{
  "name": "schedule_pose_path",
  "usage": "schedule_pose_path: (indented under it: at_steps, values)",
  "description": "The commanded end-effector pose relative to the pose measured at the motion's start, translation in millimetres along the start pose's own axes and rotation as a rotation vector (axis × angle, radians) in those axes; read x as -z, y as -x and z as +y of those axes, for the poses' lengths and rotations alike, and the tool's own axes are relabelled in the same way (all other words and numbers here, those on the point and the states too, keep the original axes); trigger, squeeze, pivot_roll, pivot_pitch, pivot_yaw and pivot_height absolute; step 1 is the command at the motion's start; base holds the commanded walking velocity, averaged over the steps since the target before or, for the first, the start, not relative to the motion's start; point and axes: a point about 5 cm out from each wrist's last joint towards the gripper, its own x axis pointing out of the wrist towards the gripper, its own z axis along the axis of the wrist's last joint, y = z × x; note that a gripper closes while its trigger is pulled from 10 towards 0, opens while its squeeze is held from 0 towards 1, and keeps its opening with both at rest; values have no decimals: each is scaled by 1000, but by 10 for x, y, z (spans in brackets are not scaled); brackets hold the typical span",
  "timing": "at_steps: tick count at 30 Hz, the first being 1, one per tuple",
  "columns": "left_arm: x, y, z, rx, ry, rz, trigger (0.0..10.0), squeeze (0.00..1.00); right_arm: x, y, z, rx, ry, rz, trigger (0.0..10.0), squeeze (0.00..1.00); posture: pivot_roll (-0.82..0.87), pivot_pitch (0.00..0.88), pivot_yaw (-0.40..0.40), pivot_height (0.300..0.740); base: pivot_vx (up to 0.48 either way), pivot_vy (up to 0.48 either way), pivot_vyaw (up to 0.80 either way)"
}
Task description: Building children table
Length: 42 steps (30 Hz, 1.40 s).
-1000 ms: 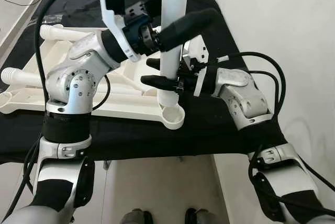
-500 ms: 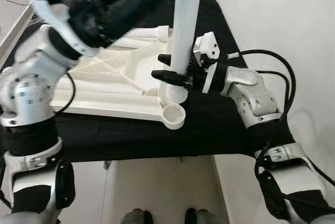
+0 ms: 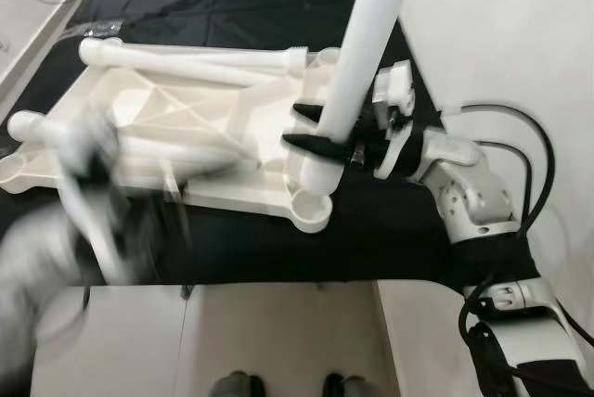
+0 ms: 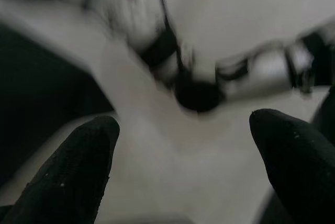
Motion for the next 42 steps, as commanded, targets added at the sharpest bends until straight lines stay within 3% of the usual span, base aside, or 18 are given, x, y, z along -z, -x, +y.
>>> schedule_pose_path:
  at_steps: [1,2,3,9,10,11,14,24,33,37,42]
  values:
    - [-38,-34,-19,-16,-64,22,10000,0,-14,-100,66,-51,12,-2,0,0,73,225,26,740,0,0,0]
    - [26,-88,14,-69,-67,31,10000,0,6,-119,83,-54,11,4,3176,0,75,233,24,740,0,0,0]
    - [121,-186,69,-154,-80,50,10000,0,37,-153,122,-70,3,14,10000,0,75,248,22,740,0,0,0]
    - [316,-354,219,-335,-124,76,10000,0,105,-219,214,-128,-3,53,10000,0,71,271,21,740,0,0,0]
    - [316,-354,219,-335,-124,76,10000,0,105,-219,214,-128,-3,53,10000,0,71,271,21,740,0,0,0]
    - [359,-376,219,-353,-186,108,10000,0,87,-222,235,-155,-7,46,10000,0,69,289,21,740,0,0,0]
    - [452,-408,229,-391,-200,127,10000,0,97,-193,201,-183,4,66,10000,0,75,311,25,740,0,0,0]
    - [554,-428,117,-380,-233,173,10000,0,42,-68,126,-173,12,60,10000,0,95,345,34,740,0,0,0]
    - [578,-399,38,-411,-266,180,10000,0,43,-24,167,-212,-3,35,10000,0,126,377,51,740,0,0,0]
    - [574,-380,30,-443,-290,182,10000,0,37,-34,171,-235,-2,30,10000,0,139,381,51,740,0,0,0]
    - [560,-339,37,-508,-325,175,10000,0,56,-191,180,-275,24,50,10000,0,158,389,46,740,0,0,0]
